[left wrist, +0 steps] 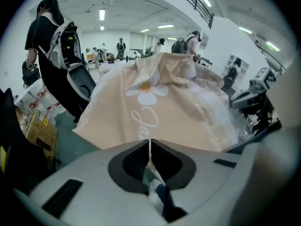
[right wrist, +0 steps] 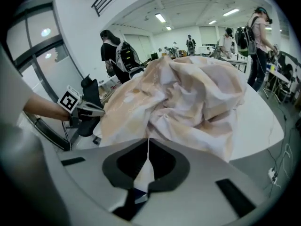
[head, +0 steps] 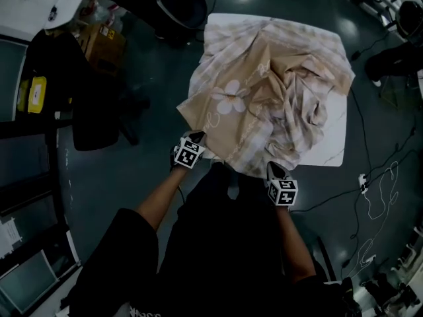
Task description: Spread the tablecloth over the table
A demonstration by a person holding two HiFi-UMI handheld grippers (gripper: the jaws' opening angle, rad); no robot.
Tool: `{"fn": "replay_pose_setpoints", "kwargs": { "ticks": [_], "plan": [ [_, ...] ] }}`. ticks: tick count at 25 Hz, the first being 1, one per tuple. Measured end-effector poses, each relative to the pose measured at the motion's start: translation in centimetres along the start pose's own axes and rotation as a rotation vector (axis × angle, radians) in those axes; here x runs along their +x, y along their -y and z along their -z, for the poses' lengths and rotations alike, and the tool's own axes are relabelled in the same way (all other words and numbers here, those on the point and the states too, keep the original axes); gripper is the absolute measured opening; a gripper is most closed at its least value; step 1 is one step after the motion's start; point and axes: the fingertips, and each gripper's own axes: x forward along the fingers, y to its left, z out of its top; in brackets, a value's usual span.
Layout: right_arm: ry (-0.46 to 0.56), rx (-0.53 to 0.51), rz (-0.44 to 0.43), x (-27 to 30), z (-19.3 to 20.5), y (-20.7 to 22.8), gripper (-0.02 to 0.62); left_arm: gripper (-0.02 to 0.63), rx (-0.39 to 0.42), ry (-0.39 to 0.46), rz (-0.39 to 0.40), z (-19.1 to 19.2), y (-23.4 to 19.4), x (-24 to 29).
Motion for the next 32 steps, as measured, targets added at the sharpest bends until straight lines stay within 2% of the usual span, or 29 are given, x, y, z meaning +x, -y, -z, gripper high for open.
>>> {"fn": "replay_pose_setpoints", "kwargs": {
  "ticks": [3,5,6,8,10,11,12,13,16,18,20,22,24,26,28,30,32],
  "plan": [
    [-0.033,-0.099,-0.027,1.7,0.1,-2.2,0.026,0.026,0.081,0.132,0.073,-2.8,2.3,-1.6],
    [-0.062,-0.165,-0.007,3.1,0.3,-2.7,0.062,0.026,0.212,0.174,0.149,-3.8,6.2,-1.4],
    [-0.073,-0.200,0.011,3.8,0.3,-2.7,0.101,0.028,0.295,0.168,0.183,-3.8,8.3,-0.8],
    [-0.107,-0.260,0.040,5.2,0.7,-2.6,0.122,0.028,0.461,0.119,0.233,-3.0,11.5,0.7],
    [-0.152,-0.268,0.055,6.0,1.5,-2.3,0.125,0.026,0.636,0.067,0.266,-1.2,13.5,1.6],
    [-0.170,-0.265,0.061,6.0,1.8,-2.2,0.129,0.026,0.711,0.048,0.277,-0.1,14.1,1.9],
    [-0.183,-0.269,0.067,5.9,2.1,-2.1,0.129,0.026,0.749,0.038,0.286,1.0,14.4,1.9],
    [-0.195,-0.277,0.070,5.7,2.5,-2.1,0.127,0.021,0.738,0.041,0.296,1.8,14.4,1.8],
    [-0.218,-0.295,0.043,5.6,3.9,-3.5,0.127,0.021,0.570,0.042,0.334,3.5,12.7,0.8],
    [-0.232,-0.330,0.031,6.0,4.8,-5.3,0.127,0.021,0.502,0.009,0.338,4.6,11.1,0.0],
    [-0.228,-0.379,0.038,6.8,5.0,-7.4,0.117,0.021,0.506,-0.030,0.316,5.2,9.6,-0.8],
    [-0.205,-0.382,0.013,7.8,4.7,-9.3,0.106,0.021,0.533,-0.030,0.290,4.6,8.5,-1.5],
    [-0.195,-0.371,-0.043,8.5,4.5,-10.9,0.106,0.021,0.520,0.024,0.284,2.6,8.7,-2.0],
    [-0.181,-0.357,-0.089,8.2,4.1,-11.6,0.107,0.021,0.480,0.091,0.314,0.5,10.5,-2.3],
    [-0.095,-0.279,-0.116,6.3,1.9,-11.0,0.109,0.021,0.431,0.141,0.358,-1.4,13.0,-2.3],
    [0.049,-0.158,-0.117,3.0,-1.5,-8.6,0.107,0.021,0.376,0.167,0.385,-2.9,15.4,-1.7],
    [0.173,-0.066,-0.061,-1.0,-4.3,-3.8,0.107,0.021,0.343,0.165,0.395,-3.4,17.4,-0.8]
  ]
}}
